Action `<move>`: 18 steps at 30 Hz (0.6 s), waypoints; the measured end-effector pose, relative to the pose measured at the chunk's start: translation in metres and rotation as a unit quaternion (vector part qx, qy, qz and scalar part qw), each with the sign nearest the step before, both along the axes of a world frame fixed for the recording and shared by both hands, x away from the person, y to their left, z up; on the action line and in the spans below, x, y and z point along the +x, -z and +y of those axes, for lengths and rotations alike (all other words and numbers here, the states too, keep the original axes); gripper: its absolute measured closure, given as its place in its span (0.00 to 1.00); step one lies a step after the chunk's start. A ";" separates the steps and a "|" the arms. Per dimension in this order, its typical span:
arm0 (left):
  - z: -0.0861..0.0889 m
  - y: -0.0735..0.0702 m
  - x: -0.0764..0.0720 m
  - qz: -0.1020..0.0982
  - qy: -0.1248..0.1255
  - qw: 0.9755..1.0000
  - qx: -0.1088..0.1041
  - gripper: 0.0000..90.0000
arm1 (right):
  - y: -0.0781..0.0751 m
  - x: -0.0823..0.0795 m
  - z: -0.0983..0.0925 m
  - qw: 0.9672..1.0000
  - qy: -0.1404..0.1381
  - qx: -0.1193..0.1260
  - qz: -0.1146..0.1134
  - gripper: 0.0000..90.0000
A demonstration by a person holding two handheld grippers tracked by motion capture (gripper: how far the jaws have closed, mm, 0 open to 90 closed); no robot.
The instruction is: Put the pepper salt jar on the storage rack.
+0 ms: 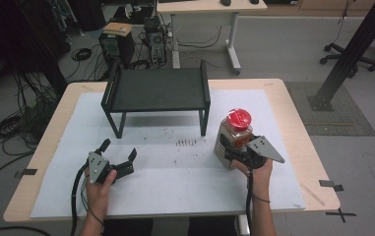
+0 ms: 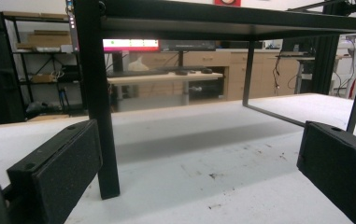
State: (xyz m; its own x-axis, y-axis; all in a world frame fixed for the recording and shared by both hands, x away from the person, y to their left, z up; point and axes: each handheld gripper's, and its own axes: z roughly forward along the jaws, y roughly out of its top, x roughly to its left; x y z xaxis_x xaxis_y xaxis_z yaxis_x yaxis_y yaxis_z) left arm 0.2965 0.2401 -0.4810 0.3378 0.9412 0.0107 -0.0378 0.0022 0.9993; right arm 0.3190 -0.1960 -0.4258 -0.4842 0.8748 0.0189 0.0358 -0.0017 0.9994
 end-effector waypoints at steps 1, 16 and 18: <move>0.000 0.000 0.000 0.000 0.000 1.000 0.000 0.00 | 0.000 0.000 0.000 1.000 0.000 0.000 0.000 0.27; 0.000 0.000 0.000 0.001 0.001 1.000 -0.001 0.00 | -0.001 0.000 0.000 1.000 -0.001 -0.004 0.004 0.27; 0.000 0.000 0.000 0.001 0.000 1.000 0.000 0.00 | -0.001 0.000 0.000 1.000 -0.002 -0.004 0.005 0.27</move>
